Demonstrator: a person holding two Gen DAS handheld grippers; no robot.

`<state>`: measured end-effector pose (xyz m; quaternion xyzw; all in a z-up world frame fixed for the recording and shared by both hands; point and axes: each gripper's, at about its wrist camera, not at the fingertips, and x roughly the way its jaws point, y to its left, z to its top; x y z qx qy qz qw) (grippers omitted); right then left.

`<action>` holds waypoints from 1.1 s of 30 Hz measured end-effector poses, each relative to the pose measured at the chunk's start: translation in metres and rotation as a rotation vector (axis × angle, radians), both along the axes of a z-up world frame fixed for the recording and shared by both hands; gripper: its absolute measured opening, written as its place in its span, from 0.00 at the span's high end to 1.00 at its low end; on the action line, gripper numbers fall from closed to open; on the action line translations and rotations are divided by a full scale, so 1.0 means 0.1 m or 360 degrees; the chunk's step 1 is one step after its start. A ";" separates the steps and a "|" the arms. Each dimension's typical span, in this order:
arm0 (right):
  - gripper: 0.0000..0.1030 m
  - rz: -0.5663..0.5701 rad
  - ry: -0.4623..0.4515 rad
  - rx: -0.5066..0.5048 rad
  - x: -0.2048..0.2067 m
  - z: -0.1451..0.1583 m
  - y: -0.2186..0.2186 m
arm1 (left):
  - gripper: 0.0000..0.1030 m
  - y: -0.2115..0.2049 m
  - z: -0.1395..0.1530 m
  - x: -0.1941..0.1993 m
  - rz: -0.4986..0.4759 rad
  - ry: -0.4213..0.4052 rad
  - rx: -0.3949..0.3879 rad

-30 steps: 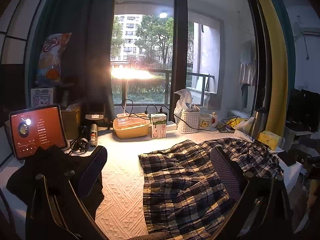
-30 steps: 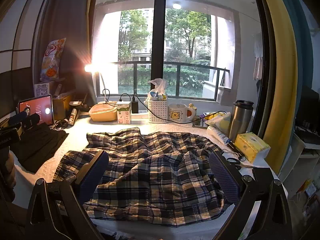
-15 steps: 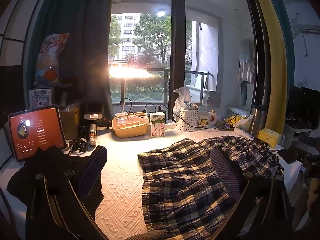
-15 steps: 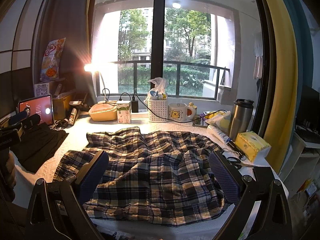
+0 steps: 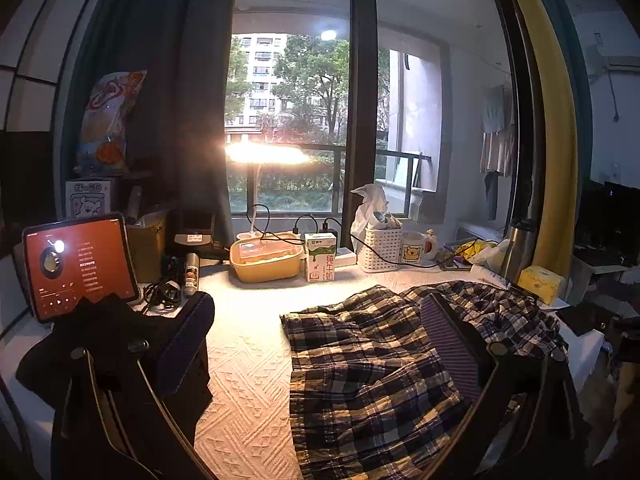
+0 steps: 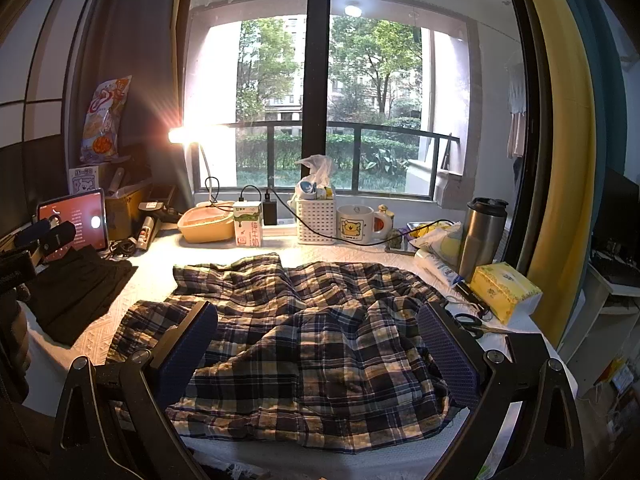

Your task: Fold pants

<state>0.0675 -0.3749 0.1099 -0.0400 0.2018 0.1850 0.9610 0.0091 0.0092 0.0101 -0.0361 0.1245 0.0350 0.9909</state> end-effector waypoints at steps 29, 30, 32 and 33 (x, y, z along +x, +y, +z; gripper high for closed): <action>0.02 -0.0057 0.0253 -0.0081 1.10 -0.48 -0.09 | 0.01 0.06 -0.39 1.37 -0.0076 0.0363 0.0064; 0.02 -0.0059 0.0264 -0.0084 1.18 -0.49 -0.12 | 0.01 0.09 -0.41 1.46 -0.0076 0.0395 0.0061; 0.02 -0.0056 0.0291 -0.0076 1.37 -0.50 -0.19 | 0.01 0.13 -0.46 1.66 -0.0074 0.0456 0.0063; 0.02 -0.0049 0.0312 -0.0063 1.48 -0.51 -0.24 | 0.01 0.15 -0.48 1.74 -0.0075 0.0486 0.0065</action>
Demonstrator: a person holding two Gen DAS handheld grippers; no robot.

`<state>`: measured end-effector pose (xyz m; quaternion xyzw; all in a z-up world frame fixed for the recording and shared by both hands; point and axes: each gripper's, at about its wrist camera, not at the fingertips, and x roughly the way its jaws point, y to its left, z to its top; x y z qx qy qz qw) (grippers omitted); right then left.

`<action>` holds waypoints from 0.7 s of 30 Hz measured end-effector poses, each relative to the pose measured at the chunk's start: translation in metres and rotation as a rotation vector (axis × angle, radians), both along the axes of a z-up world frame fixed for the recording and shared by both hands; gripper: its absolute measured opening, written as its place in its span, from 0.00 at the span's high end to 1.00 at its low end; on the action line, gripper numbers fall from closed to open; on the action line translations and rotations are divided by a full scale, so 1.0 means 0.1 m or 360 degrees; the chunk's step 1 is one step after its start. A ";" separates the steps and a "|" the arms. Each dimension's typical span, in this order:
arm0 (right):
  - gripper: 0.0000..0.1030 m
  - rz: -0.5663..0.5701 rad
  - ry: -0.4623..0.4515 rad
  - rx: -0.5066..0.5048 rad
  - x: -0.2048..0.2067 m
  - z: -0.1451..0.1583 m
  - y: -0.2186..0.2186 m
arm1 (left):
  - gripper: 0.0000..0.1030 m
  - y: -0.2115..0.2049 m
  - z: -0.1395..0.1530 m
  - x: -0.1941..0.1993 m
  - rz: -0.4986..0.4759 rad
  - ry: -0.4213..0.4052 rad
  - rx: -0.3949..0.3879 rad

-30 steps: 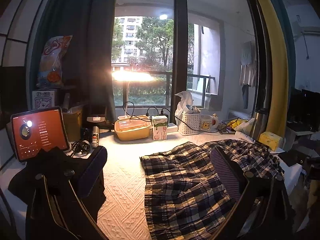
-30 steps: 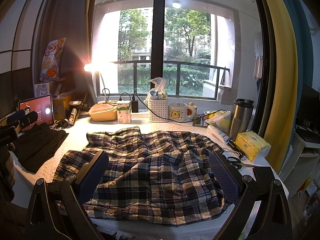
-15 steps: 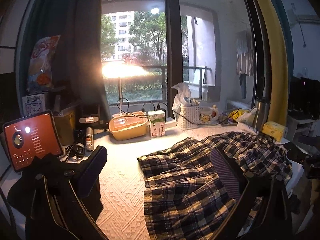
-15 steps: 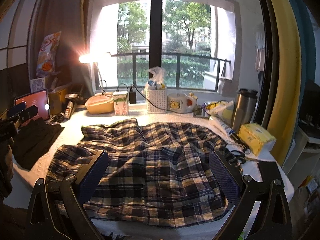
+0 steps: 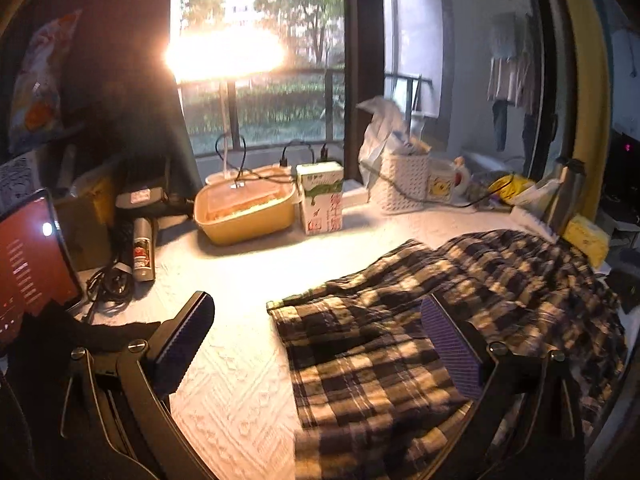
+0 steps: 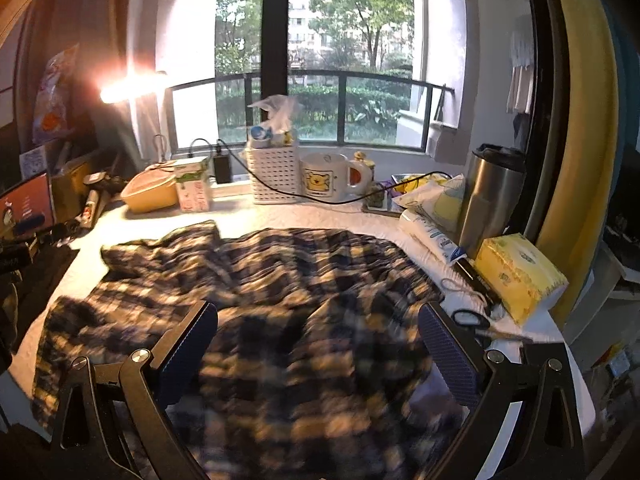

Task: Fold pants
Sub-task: 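Lower the left tool onto the plaid edge and close it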

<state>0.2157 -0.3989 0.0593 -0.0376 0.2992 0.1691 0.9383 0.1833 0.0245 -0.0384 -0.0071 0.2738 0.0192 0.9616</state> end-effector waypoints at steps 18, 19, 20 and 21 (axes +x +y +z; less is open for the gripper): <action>0.02 0.0162 0.0367 -0.0164 2.00 -0.29 -0.02 | 0.09 0.12 -0.75 1.11 -0.0058 0.0571 -0.0102; 0.02 0.0177 0.0405 -0.0172 2.09 -0.36 0.01 | 0.14 0.13 -0.78 1.14 -0.0061 0.0597 -0.0112; 0.02 0.0187 0.0437 -0.0189 2.16 -0.42 0.04 | 0.20 0.13 -0.82 1.17 -0.0062 0.0622 -0.0125; 0.02 0.0192 0.0463 -0.0206 2.22 -0.48 0.07 | 0.23 0.13 -0.86 1.19 -0.0064 0.0644 -0.0136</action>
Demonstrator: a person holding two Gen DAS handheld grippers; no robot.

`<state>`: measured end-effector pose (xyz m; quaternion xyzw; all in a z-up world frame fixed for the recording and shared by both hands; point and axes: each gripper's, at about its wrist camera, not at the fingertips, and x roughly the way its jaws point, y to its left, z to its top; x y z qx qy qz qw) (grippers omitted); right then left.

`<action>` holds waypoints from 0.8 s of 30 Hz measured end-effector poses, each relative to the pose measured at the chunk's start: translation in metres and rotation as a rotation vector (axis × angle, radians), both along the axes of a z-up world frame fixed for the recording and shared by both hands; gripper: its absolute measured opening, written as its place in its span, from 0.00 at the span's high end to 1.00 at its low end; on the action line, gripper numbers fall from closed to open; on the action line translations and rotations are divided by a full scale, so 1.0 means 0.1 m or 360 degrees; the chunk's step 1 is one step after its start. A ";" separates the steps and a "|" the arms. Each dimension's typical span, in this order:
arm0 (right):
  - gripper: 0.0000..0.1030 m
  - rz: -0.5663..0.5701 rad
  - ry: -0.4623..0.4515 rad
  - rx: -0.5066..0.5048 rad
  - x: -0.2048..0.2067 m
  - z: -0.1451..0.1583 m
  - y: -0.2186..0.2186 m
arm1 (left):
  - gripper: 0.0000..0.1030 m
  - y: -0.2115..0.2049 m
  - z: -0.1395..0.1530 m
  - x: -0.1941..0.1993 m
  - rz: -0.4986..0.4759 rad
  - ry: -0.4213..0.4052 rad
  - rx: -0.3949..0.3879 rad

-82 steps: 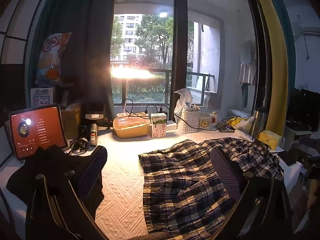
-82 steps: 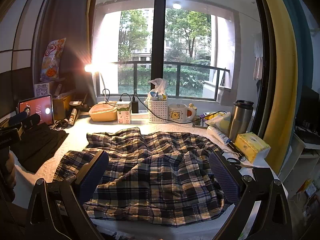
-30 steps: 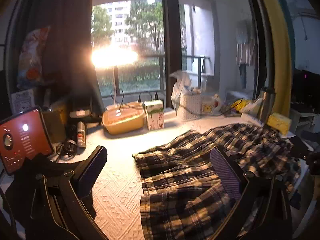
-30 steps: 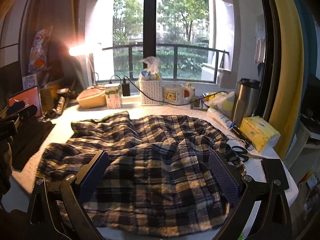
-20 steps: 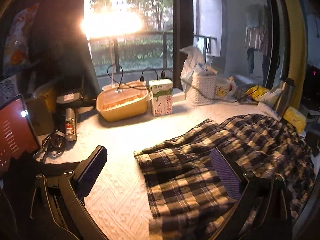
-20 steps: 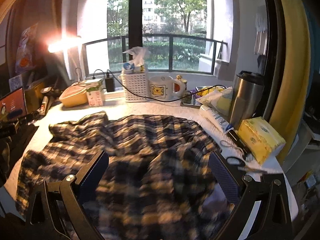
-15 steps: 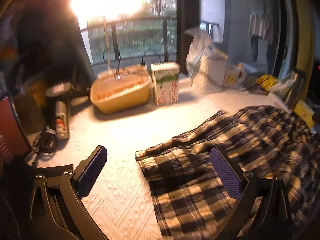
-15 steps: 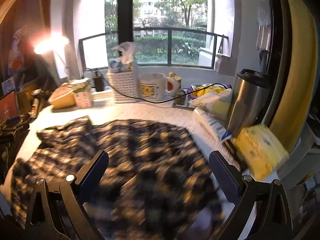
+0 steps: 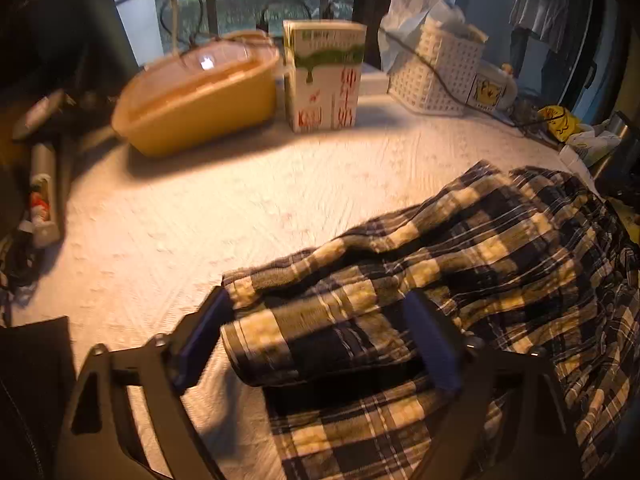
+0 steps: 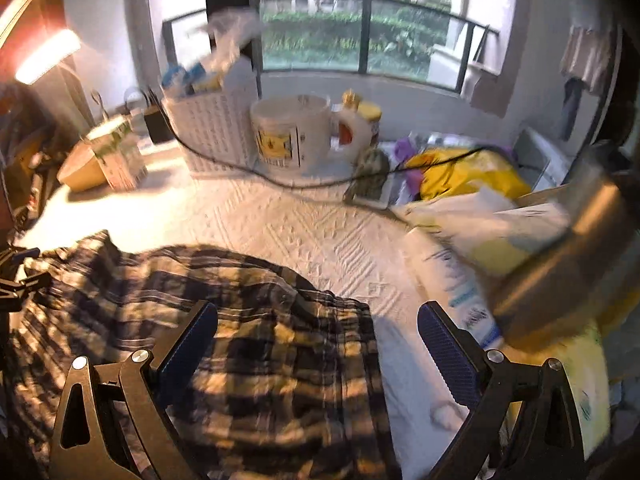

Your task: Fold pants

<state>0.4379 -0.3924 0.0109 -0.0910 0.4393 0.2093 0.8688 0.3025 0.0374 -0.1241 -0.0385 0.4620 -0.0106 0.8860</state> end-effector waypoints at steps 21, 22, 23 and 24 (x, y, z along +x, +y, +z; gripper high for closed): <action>0.77 0.0167 0.0137 -0.0094 0.10 -0.42 0.46 | 0.94 0.12 0.18 -0.09 -0.0021 -0.0127 -0.0046; 0.78 0.0171 0.0095 -0.0098 0.05 -0.36 0.49 | 0.94 0.17 0.23 -0.10 -0.0013 -0.0154 -0.0042; 0.79 0.0166 0.0054 -0.0093 0.02 -0.29 0.51 | 0.94 0.21 0.30 -0.11 -0.0005 -0.0181 -0.0035; 0.79 0.0162 0.0015 -0.0083 -0.01 -0.22 0.53 | 0.94 0.27 0.37 -0.11 0.0004 -0.0213 -0.0026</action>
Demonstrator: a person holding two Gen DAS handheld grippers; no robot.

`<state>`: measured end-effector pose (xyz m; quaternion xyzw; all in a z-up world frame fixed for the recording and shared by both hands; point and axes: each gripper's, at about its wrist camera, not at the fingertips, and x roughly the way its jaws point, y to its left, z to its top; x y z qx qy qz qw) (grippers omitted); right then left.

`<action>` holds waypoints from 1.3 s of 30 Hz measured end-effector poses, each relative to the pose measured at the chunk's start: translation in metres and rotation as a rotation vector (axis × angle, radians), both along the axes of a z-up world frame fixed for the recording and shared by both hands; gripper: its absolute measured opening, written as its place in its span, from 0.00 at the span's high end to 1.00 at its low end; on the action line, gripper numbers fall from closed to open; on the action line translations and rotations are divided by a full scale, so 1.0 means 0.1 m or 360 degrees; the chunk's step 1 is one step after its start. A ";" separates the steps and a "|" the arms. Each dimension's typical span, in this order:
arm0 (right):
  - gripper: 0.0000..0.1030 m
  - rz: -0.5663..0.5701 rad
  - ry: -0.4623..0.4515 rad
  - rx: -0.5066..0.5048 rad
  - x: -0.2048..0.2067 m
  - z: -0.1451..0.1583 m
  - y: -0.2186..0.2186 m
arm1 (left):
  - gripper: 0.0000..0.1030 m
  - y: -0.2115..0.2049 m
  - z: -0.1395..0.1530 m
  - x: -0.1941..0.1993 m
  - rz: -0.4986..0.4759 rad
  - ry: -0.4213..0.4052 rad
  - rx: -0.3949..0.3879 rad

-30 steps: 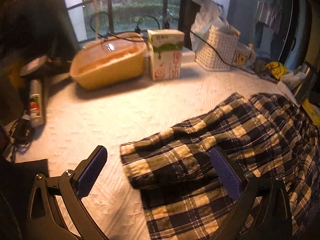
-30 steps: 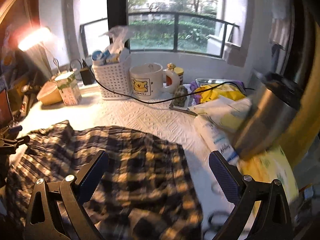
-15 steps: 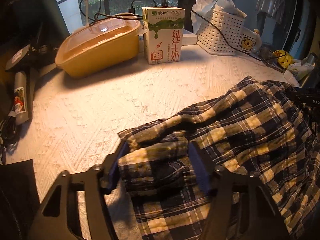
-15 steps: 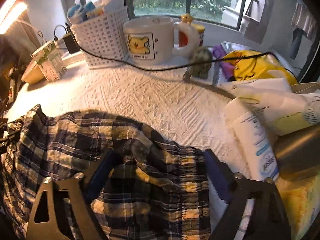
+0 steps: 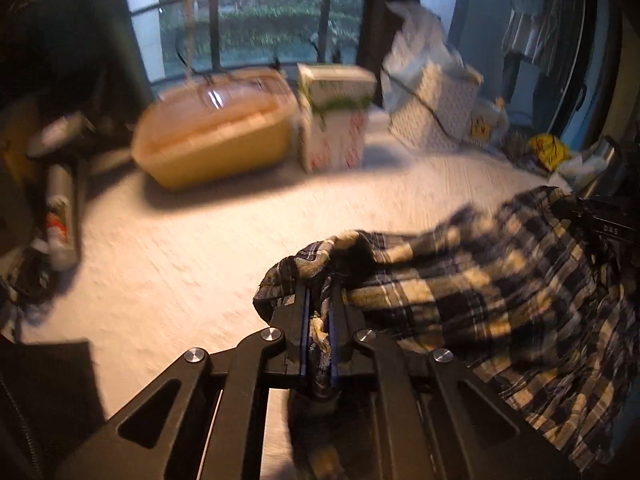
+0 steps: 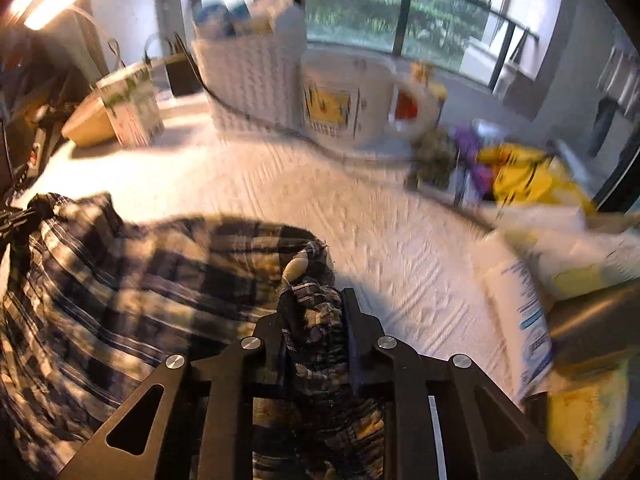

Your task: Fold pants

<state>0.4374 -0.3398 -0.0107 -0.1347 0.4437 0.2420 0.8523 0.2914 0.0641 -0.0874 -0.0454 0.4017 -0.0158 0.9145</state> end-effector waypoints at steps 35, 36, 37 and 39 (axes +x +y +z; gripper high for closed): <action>0.21 -0.0243 -0.0238 0.0157 -0.19 0.51 -0.34 | 0.31 0.36 -0.14 -0.28 0.0012 0.0259 0.0156; 0.21 -0.0232 -0.0226 0.0160 -0.31 0.50 -0.41 | 0.31 0.31 -0.14 -0.40 -0.0022 0.0270 0.0104; 0.21 -0.0225 -0.0207 0.0157 -0.42 0.47 -0.48 | 0.31 0.26 -0.13 -0.52 -0.0076 0.0281 0.0037; 0.21 -0.0224 -0.0175 0.0143 -0.60 0.40 -0.57 | 0.31 0.14 -0.11 -0.68 -0.0167 0.0280 -0.0055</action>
